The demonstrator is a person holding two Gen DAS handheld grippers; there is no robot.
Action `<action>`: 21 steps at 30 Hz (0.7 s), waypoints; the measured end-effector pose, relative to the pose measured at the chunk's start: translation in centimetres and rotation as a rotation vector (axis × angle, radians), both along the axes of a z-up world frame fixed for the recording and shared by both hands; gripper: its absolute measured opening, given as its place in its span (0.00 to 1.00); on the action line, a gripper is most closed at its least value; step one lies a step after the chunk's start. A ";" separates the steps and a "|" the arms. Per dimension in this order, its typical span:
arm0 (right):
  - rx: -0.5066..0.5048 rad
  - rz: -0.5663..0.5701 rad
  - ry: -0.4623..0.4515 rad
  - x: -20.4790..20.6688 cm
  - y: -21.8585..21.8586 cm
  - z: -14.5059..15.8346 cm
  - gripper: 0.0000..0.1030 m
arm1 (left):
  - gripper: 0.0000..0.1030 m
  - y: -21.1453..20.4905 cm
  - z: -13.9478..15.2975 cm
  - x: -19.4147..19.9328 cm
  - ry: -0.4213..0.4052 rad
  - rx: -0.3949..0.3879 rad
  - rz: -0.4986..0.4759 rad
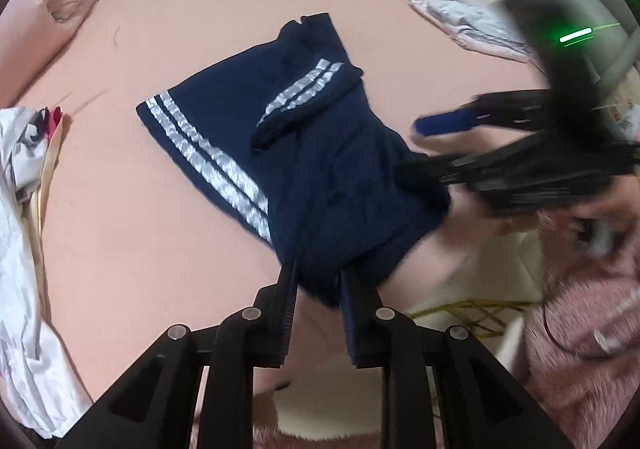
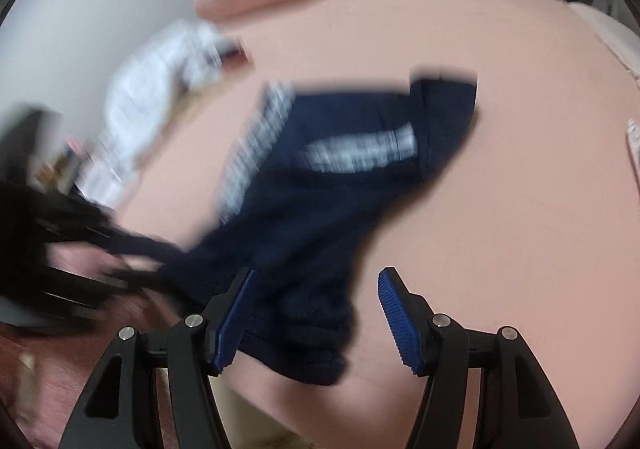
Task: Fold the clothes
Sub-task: 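Fold the shorts over toward the right gripper with the left gripper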
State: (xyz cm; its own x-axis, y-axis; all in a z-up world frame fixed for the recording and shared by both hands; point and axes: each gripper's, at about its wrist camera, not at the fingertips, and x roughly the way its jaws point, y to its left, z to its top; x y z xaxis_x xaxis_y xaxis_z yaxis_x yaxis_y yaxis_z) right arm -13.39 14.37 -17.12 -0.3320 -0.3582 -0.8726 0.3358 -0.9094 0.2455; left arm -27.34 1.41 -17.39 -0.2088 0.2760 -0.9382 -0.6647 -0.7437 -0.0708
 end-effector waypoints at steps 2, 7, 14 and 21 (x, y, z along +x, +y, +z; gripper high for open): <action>-0.005 -0.008 0.008 0.2 0.3 0.2 0.60 | 0.18 -1.3 0.5 0.5 0.007 -0.013 0.006; -0.017 -0.028 0.027 0.8 1.2 0.7 0.61 | 0.18 -2.6 1.3 -0.2 0.053 0.097 0.098; 0.037 -0.047 -0.026 0.7 2.2 -0.5 0.61 | 0.18 1.8 -2.9 -0.6 -0.050 -0.040 -0.048; -0.011 -0.162 0.063 -2.9 5.1 2.5 0.61 | 0.18 3.8 1.2 -4.4 0.224 0.108 -0.033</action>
